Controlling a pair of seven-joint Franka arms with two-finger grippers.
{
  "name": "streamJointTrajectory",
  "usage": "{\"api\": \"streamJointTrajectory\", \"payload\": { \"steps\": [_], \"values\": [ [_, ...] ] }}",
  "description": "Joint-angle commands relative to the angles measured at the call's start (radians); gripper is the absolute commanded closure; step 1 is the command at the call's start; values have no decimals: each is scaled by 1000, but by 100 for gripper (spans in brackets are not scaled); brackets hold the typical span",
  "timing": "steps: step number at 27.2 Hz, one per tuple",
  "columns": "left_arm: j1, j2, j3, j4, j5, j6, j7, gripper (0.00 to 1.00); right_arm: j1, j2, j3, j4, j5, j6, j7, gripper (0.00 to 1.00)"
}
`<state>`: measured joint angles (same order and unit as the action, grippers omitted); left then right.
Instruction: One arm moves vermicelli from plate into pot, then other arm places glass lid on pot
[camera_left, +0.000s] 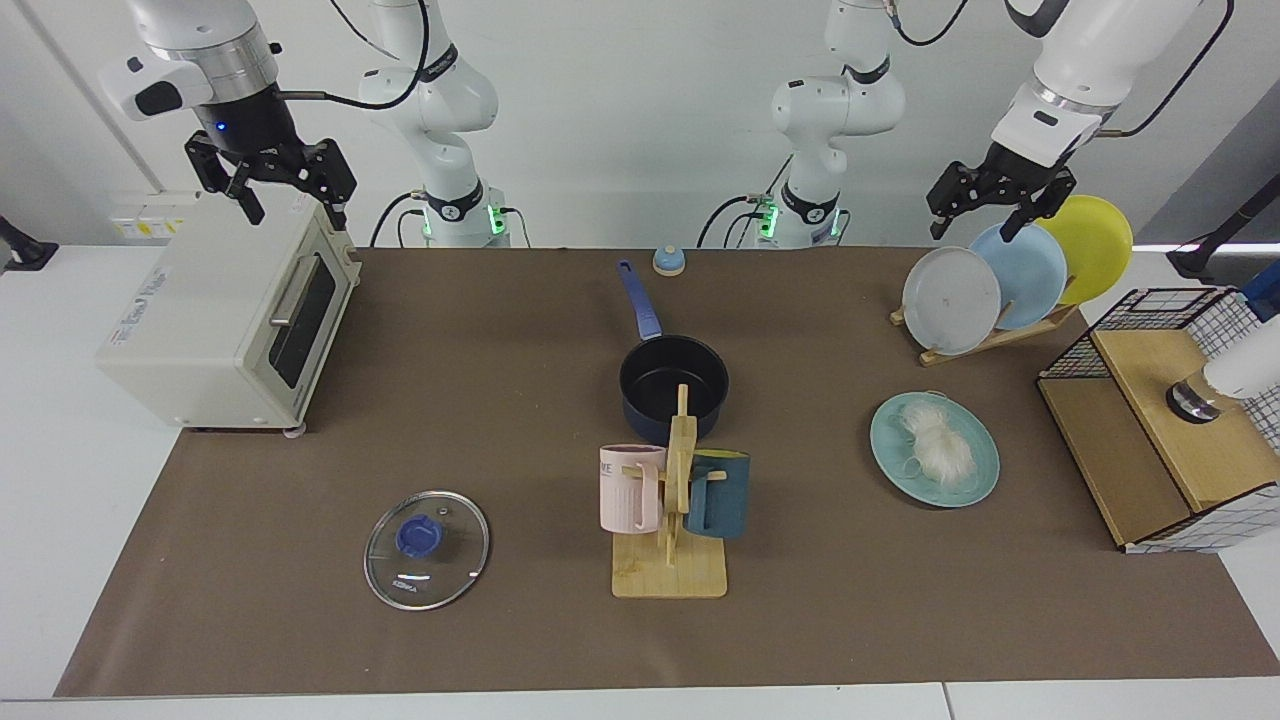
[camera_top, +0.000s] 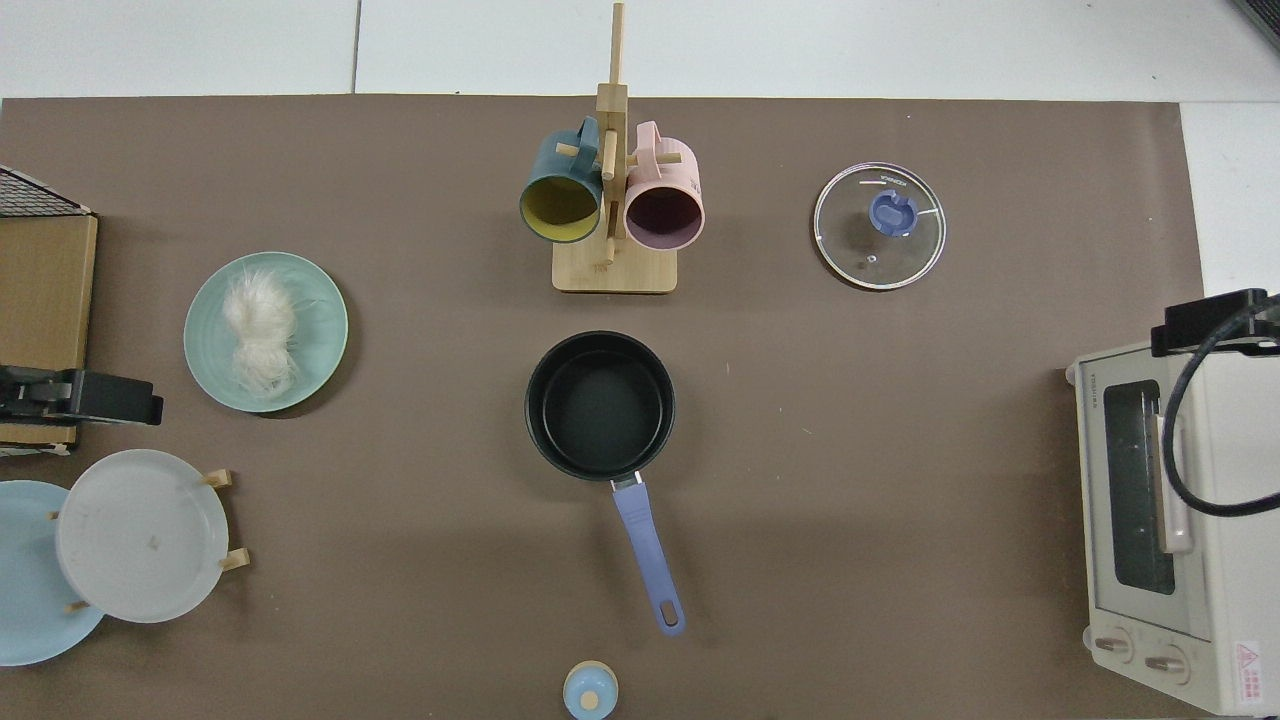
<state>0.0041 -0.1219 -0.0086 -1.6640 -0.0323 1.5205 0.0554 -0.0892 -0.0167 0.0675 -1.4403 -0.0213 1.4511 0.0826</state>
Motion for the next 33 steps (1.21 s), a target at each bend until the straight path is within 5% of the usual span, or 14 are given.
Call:
{"api": "streamJointTrajectory", "payload": {
  "steps": [1,22,28,33],
  "values": [
    [-10,-16,10,-14,11,20,0,0,-12,-12,3,-12,12,5,-18,0],
    [-15,-18,-4,-2,49,-10,-6,0,-14,-15,2,-12,12,-6,-18,0],
    [-15,11,7,-17,14,151,-3,0,-24,-17,0,-14,11,-17,-21,0],
    [-4,117,10,-11,19,317,-5,0,-18,-9,0,-5,-5,-17,-23,0]
  ]
}}
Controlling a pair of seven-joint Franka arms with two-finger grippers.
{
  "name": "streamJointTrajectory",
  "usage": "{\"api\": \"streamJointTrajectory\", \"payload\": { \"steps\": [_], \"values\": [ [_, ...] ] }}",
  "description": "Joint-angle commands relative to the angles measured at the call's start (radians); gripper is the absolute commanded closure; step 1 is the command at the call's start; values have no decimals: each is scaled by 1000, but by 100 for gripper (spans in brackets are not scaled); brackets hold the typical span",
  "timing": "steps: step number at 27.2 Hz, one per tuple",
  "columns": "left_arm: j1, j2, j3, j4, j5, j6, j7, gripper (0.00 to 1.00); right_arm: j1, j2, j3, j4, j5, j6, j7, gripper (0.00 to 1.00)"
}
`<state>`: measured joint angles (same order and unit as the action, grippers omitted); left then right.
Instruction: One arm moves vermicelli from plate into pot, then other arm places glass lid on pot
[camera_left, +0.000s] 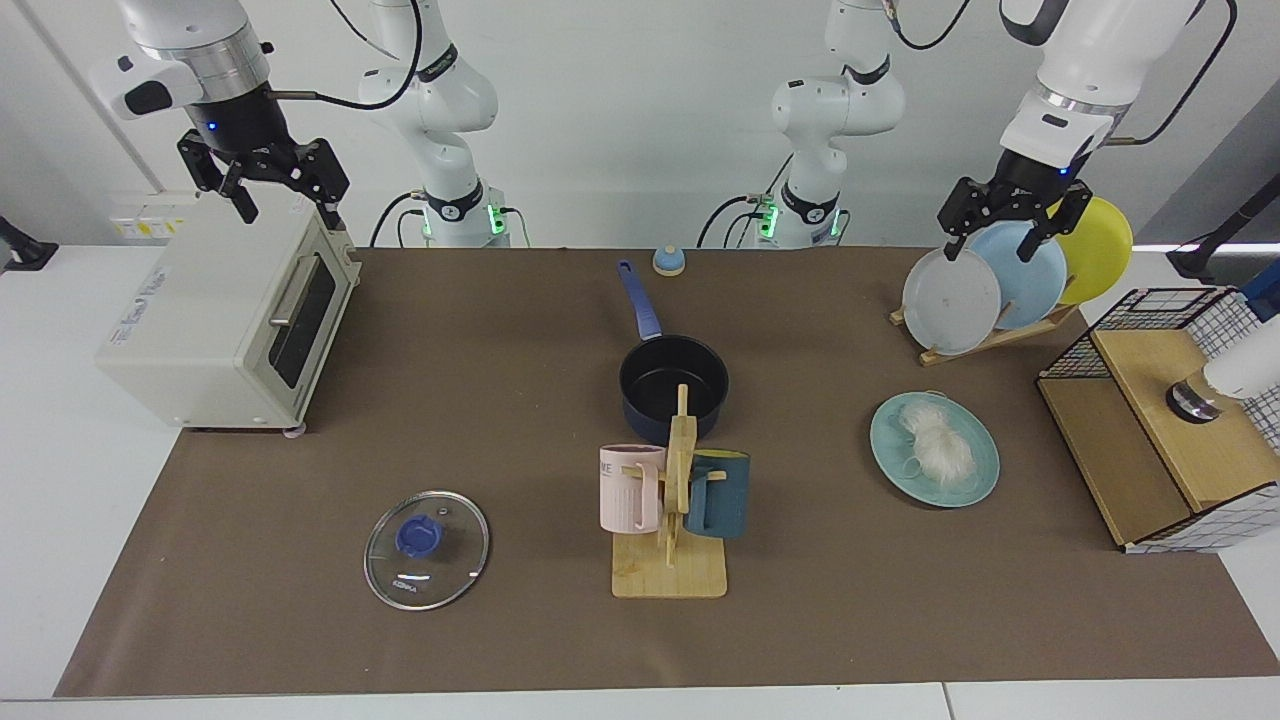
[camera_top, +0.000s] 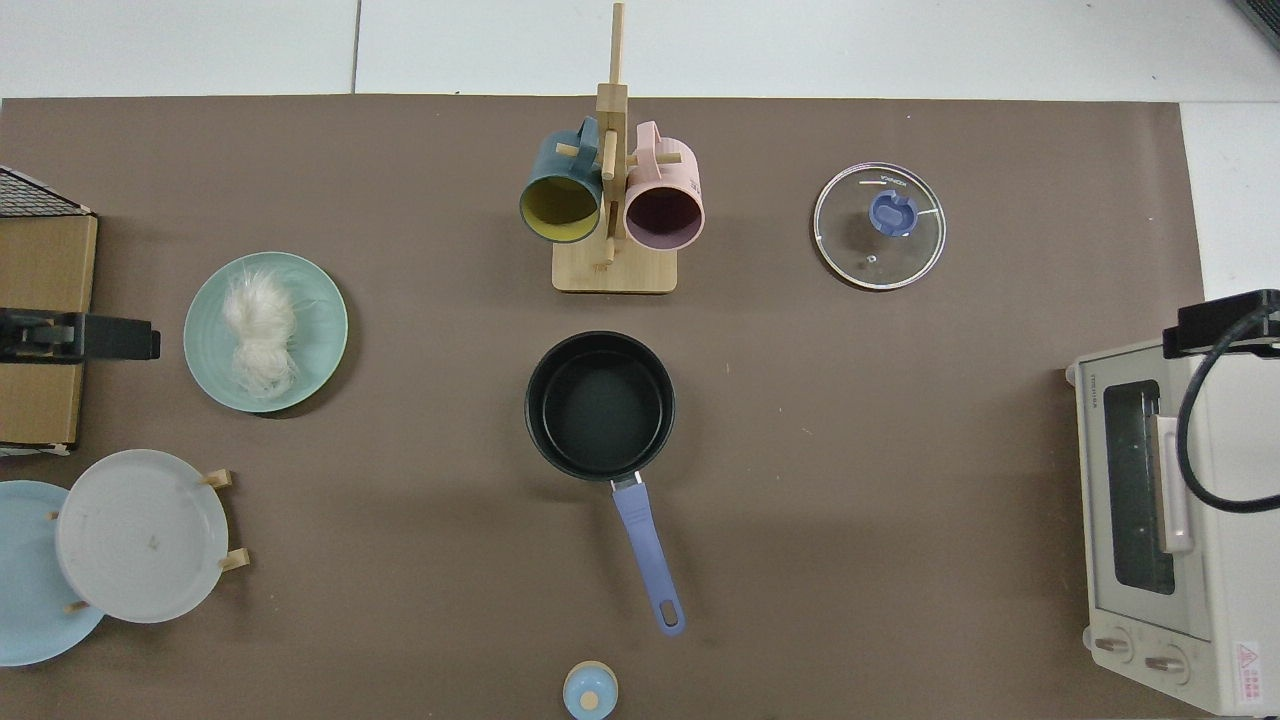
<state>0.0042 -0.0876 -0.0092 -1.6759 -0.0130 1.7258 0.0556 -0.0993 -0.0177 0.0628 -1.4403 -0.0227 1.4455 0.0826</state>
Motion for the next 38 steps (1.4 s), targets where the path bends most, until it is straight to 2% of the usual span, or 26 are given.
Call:
{"api": "streamJointTrajectory", "payload": {
  "steps": [1,6,10,14,16,19,25,27,38],
  "values": [
    [-6,106,11,1,-1,132,-5,0,-7,-4,5,-3,-6,-13,-23,0],
    [-6,215,11,7,7,231,-11,0,-13,2,5,3,-6,-39,-24,0],
    [-1,250,11,8,7,274,-8,0,-17,48,5,41,-6,-31,-24,0],
    [56,285,18,-4,7,307,33,0,0,163,8,158,-6,-31,-23,0],
    [54,336,20,-4,8,340,50,0,3,228,14,204,-6,-22,-18,0],
    [62,379,18,-7,5,394,32,0,12,312,18,247,-5,38,-15,0],
    [56,489,18,-30,4,445,9,0,35,426,14,253,-8,177,-6,0],
    [59,485,18,-50,2,459,9,0,52,458,3,253,-10,222,19,0],
    [54,486,11,-116,-16,495,-31,0,118,591,12,225,-78,429,51,0]
  ]
}}
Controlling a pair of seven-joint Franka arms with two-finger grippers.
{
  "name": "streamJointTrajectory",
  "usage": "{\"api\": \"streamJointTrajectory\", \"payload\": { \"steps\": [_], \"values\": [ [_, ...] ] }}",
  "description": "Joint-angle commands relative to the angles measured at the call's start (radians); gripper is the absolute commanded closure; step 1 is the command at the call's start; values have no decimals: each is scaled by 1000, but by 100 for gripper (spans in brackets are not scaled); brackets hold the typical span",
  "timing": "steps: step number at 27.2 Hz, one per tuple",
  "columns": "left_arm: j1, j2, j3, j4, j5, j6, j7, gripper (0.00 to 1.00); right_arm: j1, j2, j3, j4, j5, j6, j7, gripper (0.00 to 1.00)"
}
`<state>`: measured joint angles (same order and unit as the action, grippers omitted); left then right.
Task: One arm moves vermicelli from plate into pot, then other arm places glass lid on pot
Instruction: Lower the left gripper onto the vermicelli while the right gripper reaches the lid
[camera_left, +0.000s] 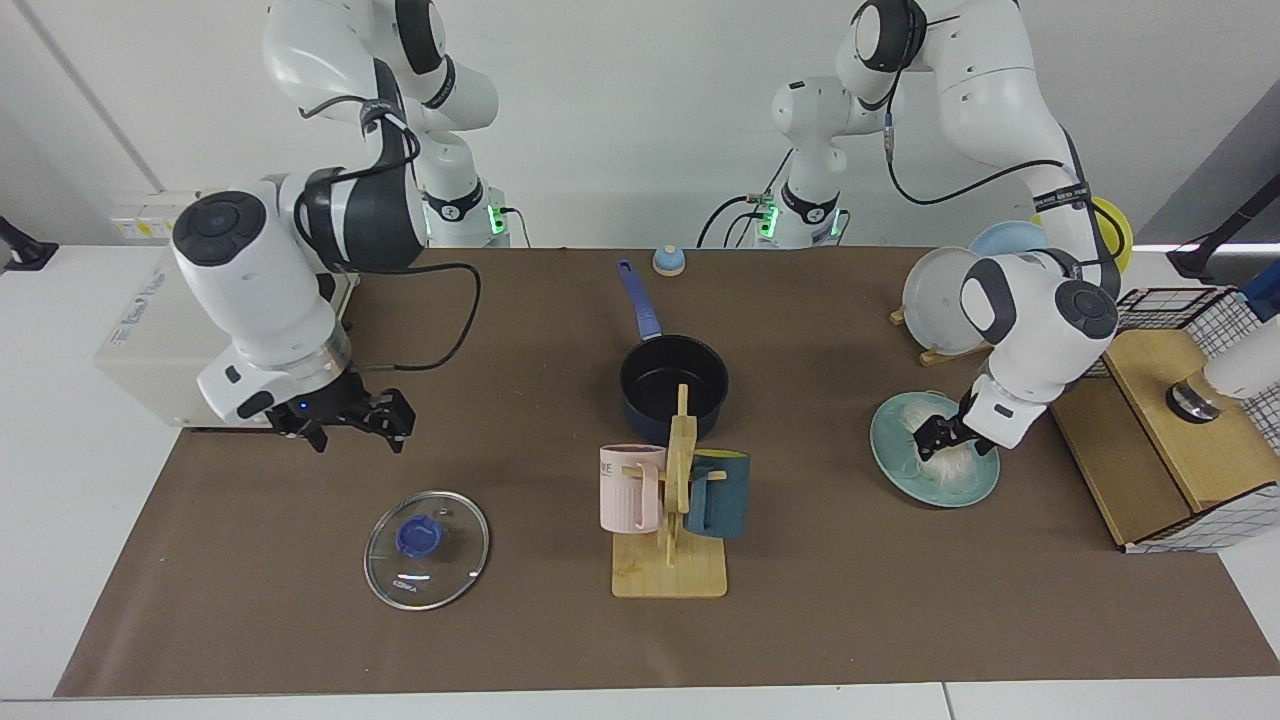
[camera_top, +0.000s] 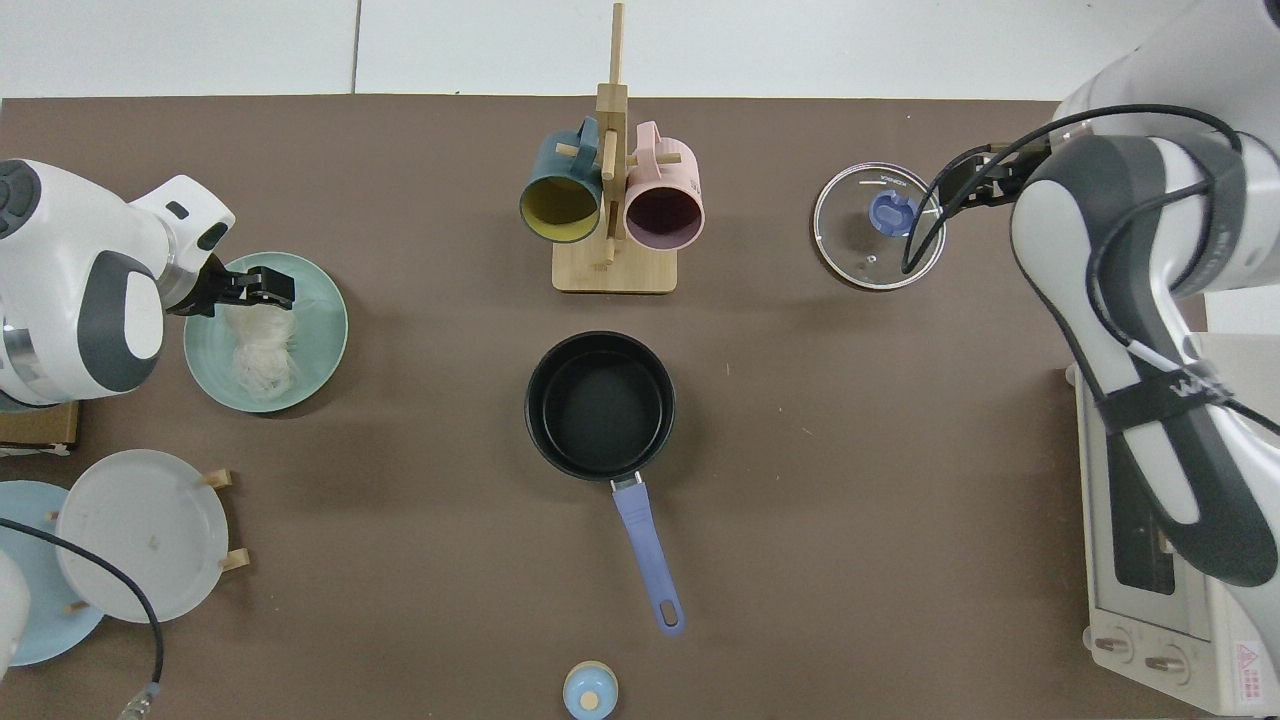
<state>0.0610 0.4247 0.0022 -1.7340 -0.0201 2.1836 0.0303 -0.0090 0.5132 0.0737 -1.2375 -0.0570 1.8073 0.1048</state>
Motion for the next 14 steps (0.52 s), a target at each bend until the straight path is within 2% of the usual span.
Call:
{"api": "streamJointTrajectory", "payload": {
  "steps": [1,10,11,12,13,14],
  "values": [
    [-3,-27,-1,-58,-9,38,-3,0,29,73,1,23,-55,92,30,0],
    [-4,-21,1,-68,3,56,33,2,44,186,-2,26,-67,270,55,0],
    [-4,-21,-1,-68,3,55,31,14,44,197,-5,26,-67,276,55,0],
    [-4,-21,-4,-65,3,44,20,32,44,208,-5,27,-67,285,55,0],
    [-6,-21,-4,-62,-1,33,10,60,44,215,-5,29,-67,294,55,0],
    [-6,-21,-4,-61,-10,28,-16,96,44,223,-5,29,-67,303,55,0]
  ]
}}
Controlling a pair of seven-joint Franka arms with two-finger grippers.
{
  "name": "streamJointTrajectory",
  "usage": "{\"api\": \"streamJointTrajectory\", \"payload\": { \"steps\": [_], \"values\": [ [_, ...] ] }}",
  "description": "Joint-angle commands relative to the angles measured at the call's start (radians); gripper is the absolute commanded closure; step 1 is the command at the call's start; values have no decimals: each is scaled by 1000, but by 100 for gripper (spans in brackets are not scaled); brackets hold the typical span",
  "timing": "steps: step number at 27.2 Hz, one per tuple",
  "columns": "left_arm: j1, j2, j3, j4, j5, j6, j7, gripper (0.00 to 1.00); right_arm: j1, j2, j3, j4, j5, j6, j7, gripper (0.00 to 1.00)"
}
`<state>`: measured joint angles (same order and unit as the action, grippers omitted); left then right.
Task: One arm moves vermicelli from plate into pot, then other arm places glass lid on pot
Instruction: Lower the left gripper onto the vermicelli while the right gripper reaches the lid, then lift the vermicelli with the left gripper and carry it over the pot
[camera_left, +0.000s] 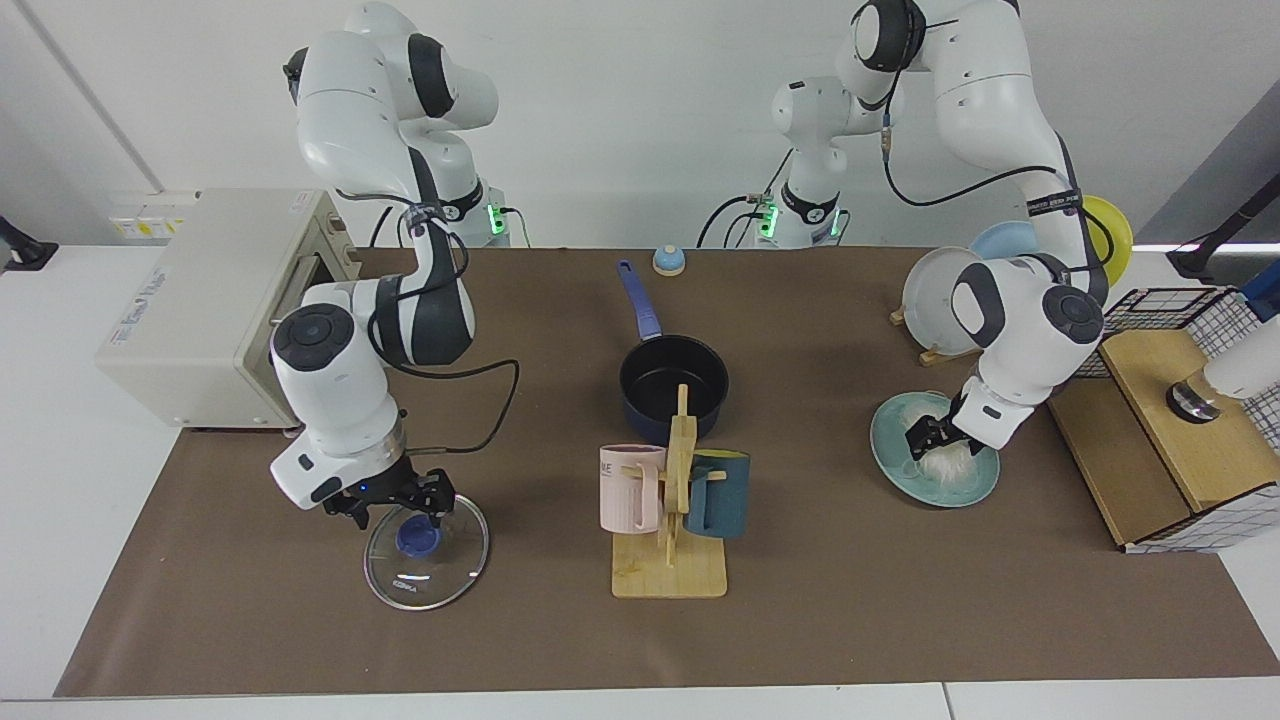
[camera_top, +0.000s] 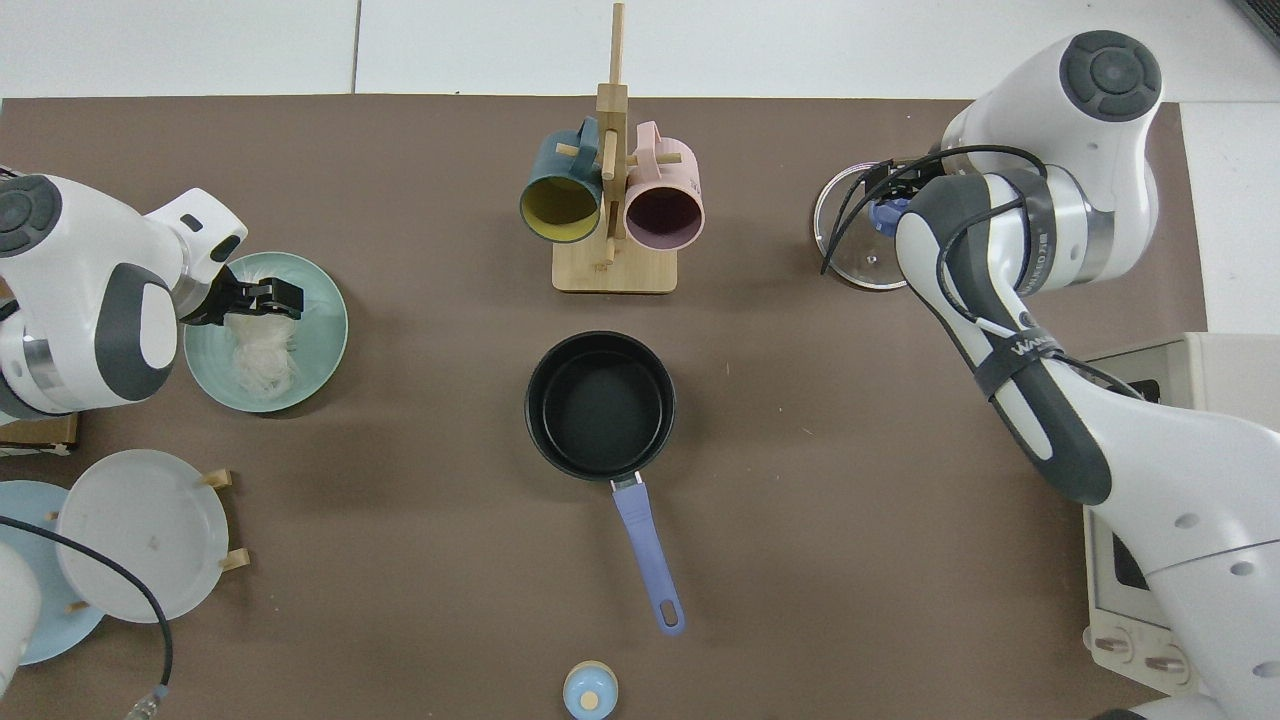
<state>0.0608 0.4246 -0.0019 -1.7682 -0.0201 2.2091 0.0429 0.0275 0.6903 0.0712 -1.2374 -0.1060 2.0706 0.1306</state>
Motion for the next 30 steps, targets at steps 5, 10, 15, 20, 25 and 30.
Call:
{"api": "streamJointTrajectory", "payload": {
  "steps": [5,10,15,20,25,30],
  "values": [
    [-22,-17,-3,25,9,-61,-94,100,8,64,-2,30,-18,49,26,0],
    [-21,-18,-4,151,46,-222,-95,100,6,71,-1,24,-20,49,9,0],
    [-30,-46,-29,294,46,-458,-174,100,8,86,-1,24,-20,58,1,0],
    [-30,-150,-130,299,35,-525,-343,100,8,98,-1,24,-20,72,1,0],
    [-30,-222,-255,288,29,-595,-497,100,8,98,-1,23,-20,75,3,1],
    [-30,-242,-375,222,-7,-514,-702,100,-1,97,2,23,-15,69,1,62]
  ]
}}
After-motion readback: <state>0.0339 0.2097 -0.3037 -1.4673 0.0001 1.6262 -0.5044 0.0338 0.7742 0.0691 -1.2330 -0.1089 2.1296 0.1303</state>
